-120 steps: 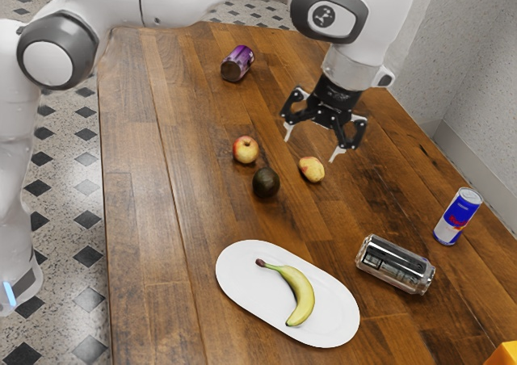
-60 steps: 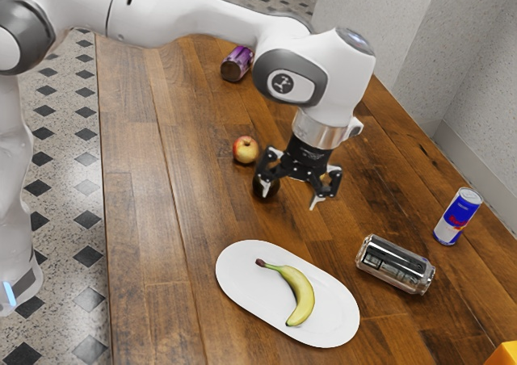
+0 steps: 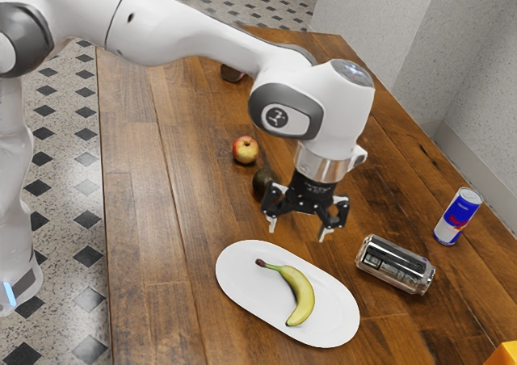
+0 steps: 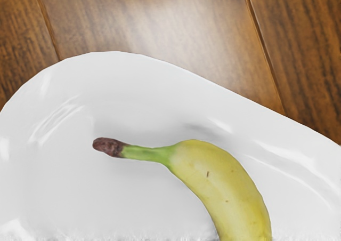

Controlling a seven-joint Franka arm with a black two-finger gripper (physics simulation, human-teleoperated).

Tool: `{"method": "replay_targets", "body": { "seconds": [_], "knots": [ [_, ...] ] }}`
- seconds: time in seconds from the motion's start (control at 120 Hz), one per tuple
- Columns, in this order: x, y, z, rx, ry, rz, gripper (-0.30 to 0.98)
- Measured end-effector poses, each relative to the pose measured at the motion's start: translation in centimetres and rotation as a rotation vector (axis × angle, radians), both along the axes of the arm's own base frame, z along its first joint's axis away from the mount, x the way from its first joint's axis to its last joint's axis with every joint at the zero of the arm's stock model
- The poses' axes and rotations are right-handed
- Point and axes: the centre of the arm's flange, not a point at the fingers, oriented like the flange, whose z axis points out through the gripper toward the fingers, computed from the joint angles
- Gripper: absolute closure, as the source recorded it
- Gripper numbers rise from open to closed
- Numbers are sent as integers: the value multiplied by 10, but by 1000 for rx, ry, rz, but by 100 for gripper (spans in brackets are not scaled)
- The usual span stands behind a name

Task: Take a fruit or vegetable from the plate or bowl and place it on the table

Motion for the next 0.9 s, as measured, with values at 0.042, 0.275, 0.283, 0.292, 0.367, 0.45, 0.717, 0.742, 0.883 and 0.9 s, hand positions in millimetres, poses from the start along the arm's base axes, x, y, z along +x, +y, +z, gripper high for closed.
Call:
{"method": "replay_targets", "body": {
  "seconds": [0.042,0.275,0.283,0.292,0.367,0.45,0.717,0.742,0.883,0.9],
  "knots": [
    [2,-5,-8,-3,5,-1,0],
    [14,7,-27,-15,-5,45,0],
    [15,8,-27,-16,-5,47,0],
    [15,8,-27,-16,-6,49,0],
    [16,11,-32,-16,-5,58,0],
    [15,9,-36,-17,-7,58,0],
    [11,2,-46,-20,-12,55,0],
    [11,3,-46,-20,-14,56,0],
    [13,4,-46,-23,-19,63,0],
    [13,4,-46,-23,-18,63,0]
  ]
}}
